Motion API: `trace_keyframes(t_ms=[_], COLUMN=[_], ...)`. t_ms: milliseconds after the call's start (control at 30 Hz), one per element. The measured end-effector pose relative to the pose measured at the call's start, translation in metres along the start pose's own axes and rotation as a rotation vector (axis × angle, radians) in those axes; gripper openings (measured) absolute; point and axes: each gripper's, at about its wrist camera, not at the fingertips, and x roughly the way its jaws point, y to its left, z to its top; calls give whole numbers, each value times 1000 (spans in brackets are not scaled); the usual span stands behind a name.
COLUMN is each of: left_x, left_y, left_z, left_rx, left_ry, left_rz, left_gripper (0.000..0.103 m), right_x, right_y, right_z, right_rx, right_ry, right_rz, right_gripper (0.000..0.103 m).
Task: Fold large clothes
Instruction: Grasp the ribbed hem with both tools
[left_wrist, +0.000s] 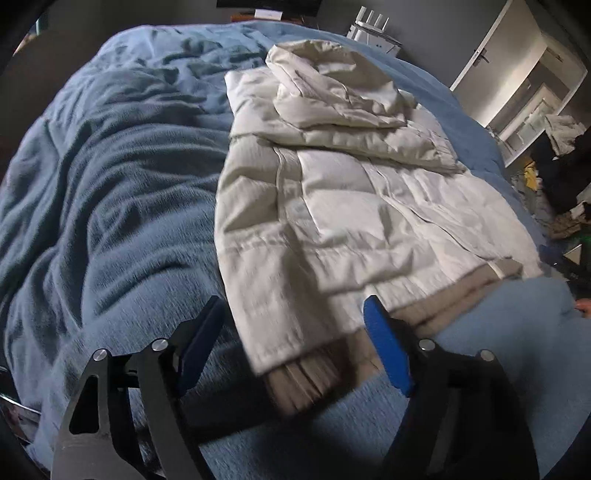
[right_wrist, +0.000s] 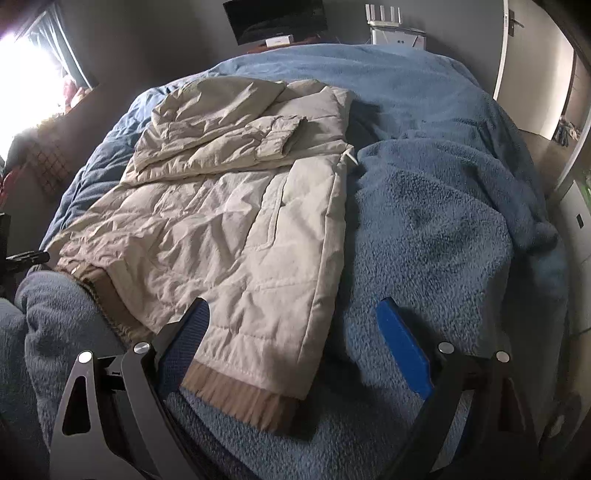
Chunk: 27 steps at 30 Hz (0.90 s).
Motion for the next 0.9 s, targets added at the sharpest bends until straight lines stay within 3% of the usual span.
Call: trace_keyframes(t_ms=[167,333,500,633,900], left_x=[2,5,2,2,12], left_y=[2,-2,4,8,0], left_z=[-8,-10,-10,-12,-9], left_rx=[-17,-2,-13,-23,8], left_ry=[0,4,1,1,-22], left_rz=[-5,-18,-27,-42,-47], left_gripper=[68,62,53,48,49], right_x=[-4,-3,2,7,29], right_y=[2,12,7,0,11], right_z=[-7,-13,-23,-24,-10], right_rx=[-11,-31,9,62,16], right_ry=[27,70,124,138,132], right_rz=[4,47,56,91,90], right_gripper=[87,65,55,51,50])
